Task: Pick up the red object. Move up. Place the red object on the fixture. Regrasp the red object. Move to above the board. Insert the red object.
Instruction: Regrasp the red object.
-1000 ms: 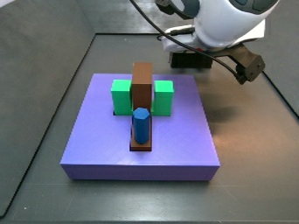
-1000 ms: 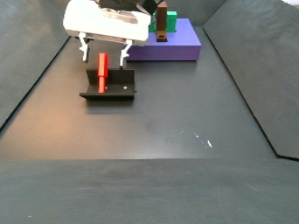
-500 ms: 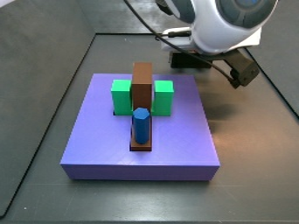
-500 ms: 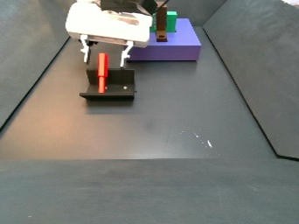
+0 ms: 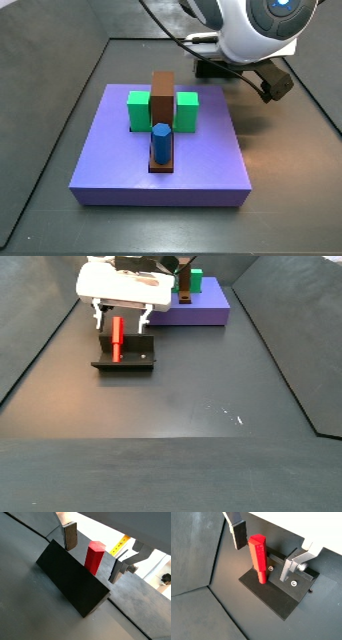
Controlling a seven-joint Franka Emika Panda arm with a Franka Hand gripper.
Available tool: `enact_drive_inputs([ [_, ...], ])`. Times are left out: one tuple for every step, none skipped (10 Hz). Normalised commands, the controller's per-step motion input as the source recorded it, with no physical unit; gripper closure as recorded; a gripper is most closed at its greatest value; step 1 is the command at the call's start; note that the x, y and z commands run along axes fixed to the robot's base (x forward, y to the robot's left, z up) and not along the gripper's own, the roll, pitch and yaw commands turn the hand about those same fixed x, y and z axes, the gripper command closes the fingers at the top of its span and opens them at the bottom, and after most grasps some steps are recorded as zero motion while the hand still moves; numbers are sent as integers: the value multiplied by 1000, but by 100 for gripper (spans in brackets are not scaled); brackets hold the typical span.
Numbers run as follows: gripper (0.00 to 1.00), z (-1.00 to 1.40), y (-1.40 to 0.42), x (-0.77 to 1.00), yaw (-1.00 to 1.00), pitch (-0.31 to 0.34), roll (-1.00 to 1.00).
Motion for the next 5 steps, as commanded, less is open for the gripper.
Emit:
enact_drive_inputs([
  [0, 0, 71, 11, 0, 0, -526],
  [0, 0, 49, 17, 0, -23, -517],
  [0, -23, 9, 6, 0, -17, -394],
  [0, -40, 0, 0, 0, -9, -186],
  [0, -40, 0, 0, 0, 0, -63],
])
